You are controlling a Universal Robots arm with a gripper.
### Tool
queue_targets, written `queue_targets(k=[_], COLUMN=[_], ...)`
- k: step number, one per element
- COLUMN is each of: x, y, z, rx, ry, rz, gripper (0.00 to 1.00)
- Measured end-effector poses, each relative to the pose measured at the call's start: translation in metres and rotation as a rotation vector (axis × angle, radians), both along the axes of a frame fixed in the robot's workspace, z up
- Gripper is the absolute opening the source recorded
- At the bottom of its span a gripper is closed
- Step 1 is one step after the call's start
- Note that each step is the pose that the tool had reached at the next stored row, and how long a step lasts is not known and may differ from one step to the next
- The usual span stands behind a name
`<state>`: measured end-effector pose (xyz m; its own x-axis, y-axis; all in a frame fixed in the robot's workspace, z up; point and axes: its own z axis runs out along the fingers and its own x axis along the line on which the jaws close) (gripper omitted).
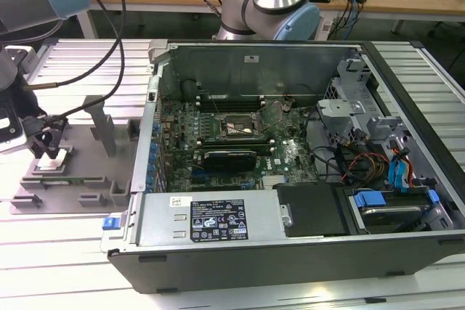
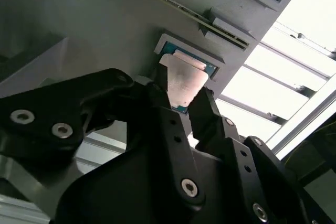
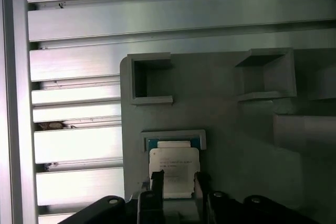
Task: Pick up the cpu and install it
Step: 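Pick up the cpu and move it towards the insertion slot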
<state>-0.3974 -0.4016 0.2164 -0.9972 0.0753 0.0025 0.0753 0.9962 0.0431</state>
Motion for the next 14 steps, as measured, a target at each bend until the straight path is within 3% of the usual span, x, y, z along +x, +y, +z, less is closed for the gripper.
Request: queue_targets(k=[1,2,4,5,6,10,14], x=[0.0,0.0,0.0,0.0,0.0,0.0,0.0], y=[0.0,0.0,0.0,0.0,0.0,0.0,0.0], z=[-0.0001,-0.0001,-0.0002,-0.0002,-0.0003,-0.0134,-0.018], rx=[0.0001,0.0001,0.0001,0.0001,0.0001,0.0001,0.0], ry=[0.0,0.0,0.0,0.0,0.0,-0.0001,0.0001], rz=[0.0,0.0,0.0,0.0,0.0,0.001,0.004], gripper=[0.48,0.6,0.6,0.66,0.66,0.66,0.66])
